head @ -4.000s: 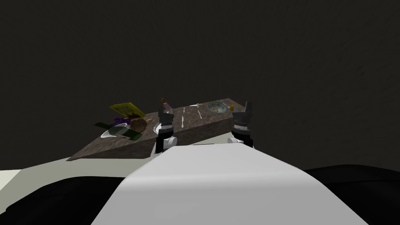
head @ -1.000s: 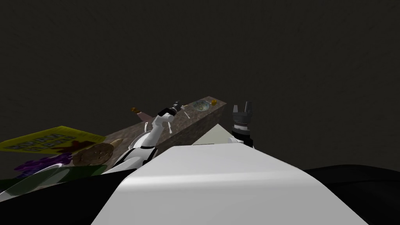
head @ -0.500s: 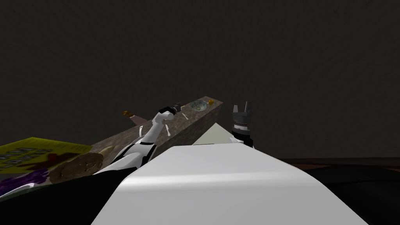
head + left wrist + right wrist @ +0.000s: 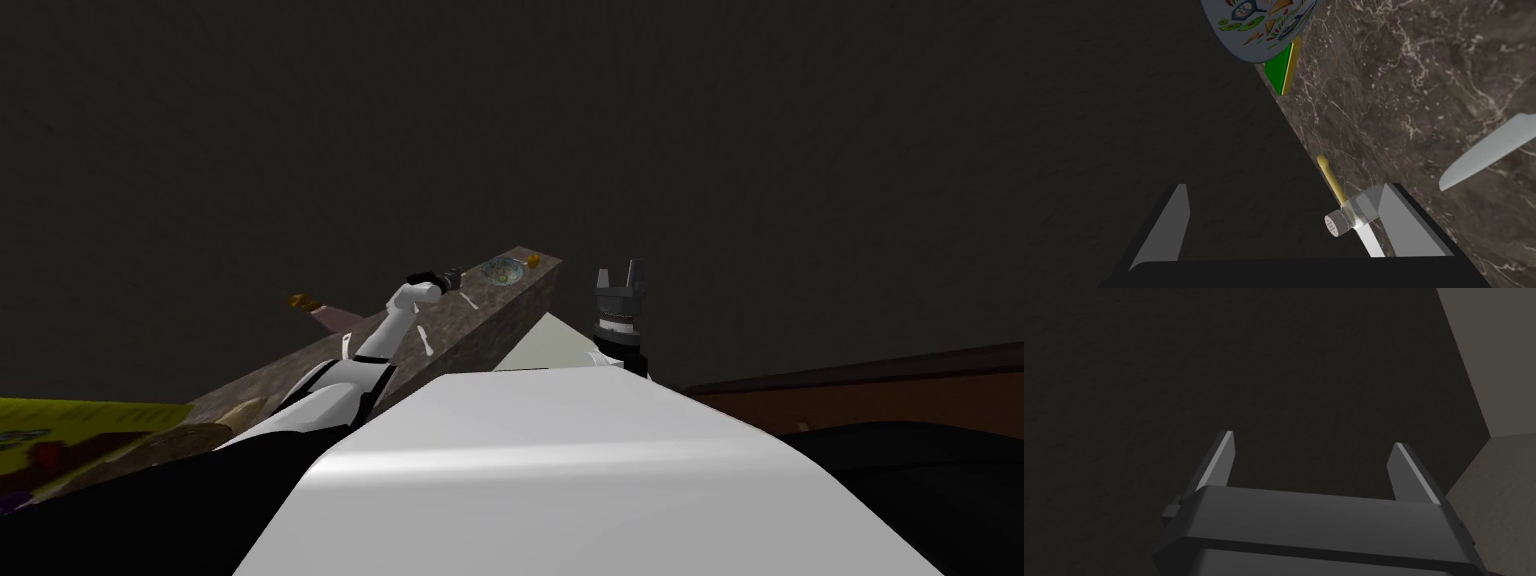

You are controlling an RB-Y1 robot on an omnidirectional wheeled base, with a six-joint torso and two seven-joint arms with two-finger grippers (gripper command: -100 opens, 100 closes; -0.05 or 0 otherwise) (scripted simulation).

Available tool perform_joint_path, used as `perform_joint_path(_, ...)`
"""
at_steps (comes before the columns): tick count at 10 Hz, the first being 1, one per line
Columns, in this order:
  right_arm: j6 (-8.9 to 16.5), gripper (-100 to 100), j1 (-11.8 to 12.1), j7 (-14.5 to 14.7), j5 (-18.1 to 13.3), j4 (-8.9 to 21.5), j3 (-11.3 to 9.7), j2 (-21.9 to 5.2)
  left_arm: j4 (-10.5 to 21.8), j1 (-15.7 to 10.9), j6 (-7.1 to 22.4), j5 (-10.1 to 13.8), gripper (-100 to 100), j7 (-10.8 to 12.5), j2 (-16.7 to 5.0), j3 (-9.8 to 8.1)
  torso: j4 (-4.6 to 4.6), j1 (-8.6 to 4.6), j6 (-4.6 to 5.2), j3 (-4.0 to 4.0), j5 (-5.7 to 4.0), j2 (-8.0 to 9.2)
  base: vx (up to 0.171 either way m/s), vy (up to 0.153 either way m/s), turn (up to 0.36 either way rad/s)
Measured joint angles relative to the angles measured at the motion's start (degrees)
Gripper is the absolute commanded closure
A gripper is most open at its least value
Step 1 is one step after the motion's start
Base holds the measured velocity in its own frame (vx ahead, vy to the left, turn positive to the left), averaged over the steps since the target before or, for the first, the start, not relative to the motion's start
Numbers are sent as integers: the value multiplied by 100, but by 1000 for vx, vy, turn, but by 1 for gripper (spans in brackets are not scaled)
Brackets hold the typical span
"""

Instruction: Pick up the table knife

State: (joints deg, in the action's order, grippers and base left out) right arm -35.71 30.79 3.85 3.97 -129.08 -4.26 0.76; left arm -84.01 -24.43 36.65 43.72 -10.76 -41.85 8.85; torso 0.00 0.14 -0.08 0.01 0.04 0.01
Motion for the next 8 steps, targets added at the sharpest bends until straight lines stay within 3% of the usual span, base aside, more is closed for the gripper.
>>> perform_joint_path(1,0,0,-1,0,0,0,0,0,212,-158,158,114,-100,-78,-80,97,0,2,5,-1,0,-2,-7,47,-133)
perform_joint_path(2,0,0,0,0,0,0,0,0,293,-193,334,198,-100,-127,-161,125,0,5,-3,0,1,-1,-5,22,18)
perform_joint_path(5,0,0,0,0,0,0,0,0,587,-313,736,306,-100,-224,-257,266,0,0,-2,-1,0,-1,-9,35,-227)
perform_joint_path(7,0,0,0,0,0,0,0,0,1030,-552,1022,533,-100,-422,-376,417,-1,5,-2,-2,2,-3,-7,37,-75)
perform_joint_path(8,0,0,1,0,0,0,0,0,1043,-535,1120,511,-100,-419,-380,432,0,0,-5,-1,1,-2,-7,28,-245)
